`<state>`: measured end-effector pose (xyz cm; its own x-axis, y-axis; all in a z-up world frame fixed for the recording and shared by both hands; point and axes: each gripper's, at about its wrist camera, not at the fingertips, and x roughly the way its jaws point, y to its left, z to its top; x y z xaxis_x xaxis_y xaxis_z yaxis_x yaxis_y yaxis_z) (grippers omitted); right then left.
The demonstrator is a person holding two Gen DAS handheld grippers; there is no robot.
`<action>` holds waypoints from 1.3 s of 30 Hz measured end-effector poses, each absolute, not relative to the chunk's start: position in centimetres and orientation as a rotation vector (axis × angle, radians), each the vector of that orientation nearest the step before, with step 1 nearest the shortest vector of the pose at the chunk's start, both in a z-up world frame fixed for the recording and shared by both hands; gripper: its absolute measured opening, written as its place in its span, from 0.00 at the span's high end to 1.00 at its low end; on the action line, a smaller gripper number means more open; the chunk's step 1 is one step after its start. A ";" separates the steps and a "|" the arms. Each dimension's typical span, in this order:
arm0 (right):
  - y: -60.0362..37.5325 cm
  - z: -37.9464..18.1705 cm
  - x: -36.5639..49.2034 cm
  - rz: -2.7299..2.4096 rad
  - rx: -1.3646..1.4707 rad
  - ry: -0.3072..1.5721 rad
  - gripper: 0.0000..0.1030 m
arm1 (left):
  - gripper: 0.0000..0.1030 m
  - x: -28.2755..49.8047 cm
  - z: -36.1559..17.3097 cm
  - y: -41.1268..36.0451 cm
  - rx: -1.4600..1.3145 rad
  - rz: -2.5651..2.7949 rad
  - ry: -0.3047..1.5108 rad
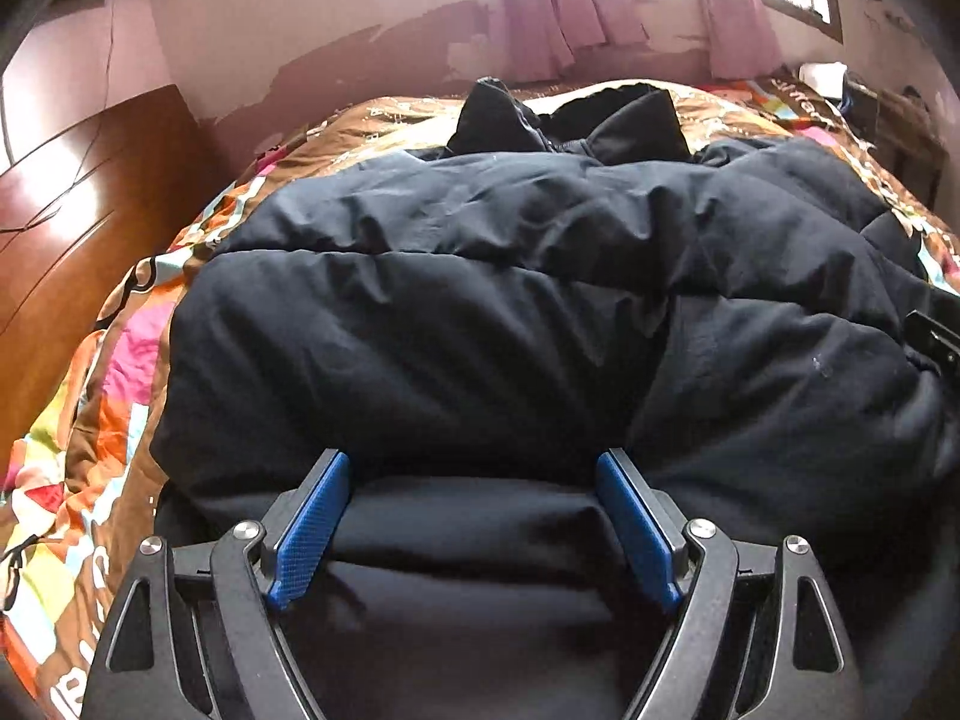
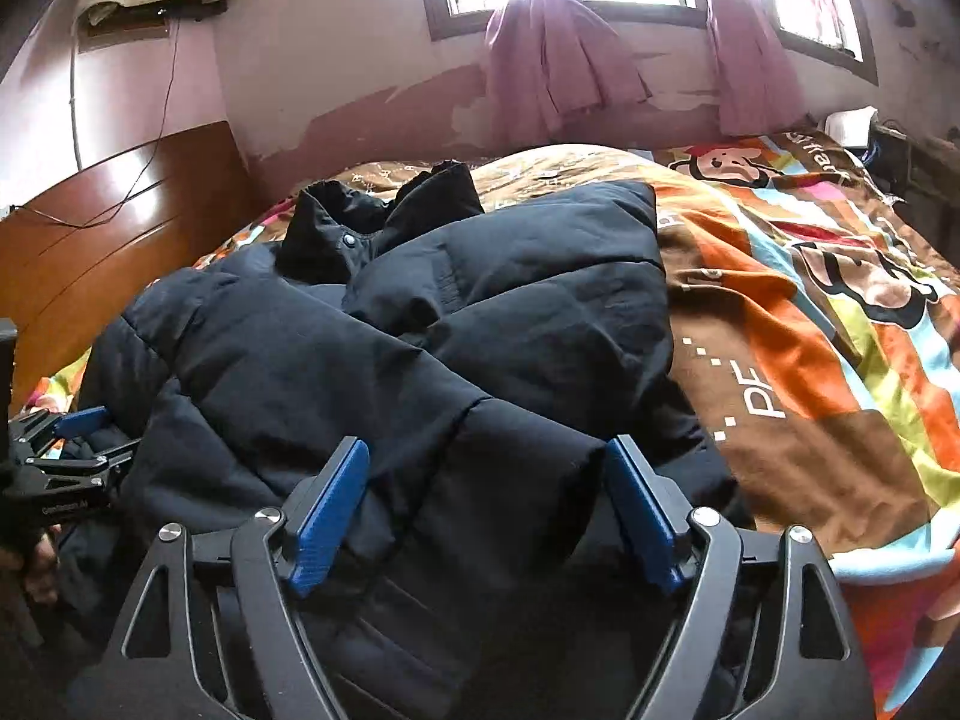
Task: Fold large clothes
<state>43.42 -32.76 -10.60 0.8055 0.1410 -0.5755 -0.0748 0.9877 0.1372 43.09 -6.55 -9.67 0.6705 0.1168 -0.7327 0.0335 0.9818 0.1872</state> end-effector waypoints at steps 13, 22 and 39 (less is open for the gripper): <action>-32.6 -8.0 38.4 0.102 0.139 0.683 0.24 | 0.15 38.3 -4.4 -4.0 0.011 0.067 0.839; -32.1 -4.3 29.2 0.136 0.211 0.640 0.14 | 0.09 29.0 -1.8 -1.0 -0.132 -0.036 0.805; -30.5 0.8 27.4 0.199 0.080 0.627 0.14 | 0.09 27.3 2.0 5.7 -0.069 -0.047 0.782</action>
<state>27.36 -30.52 0.77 0.7911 0.2093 -0.5748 -0.1611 0.9778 0.1343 27.28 5.75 2.01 0.7090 -0.0677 -0.7020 0.0166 0.9967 -0.0793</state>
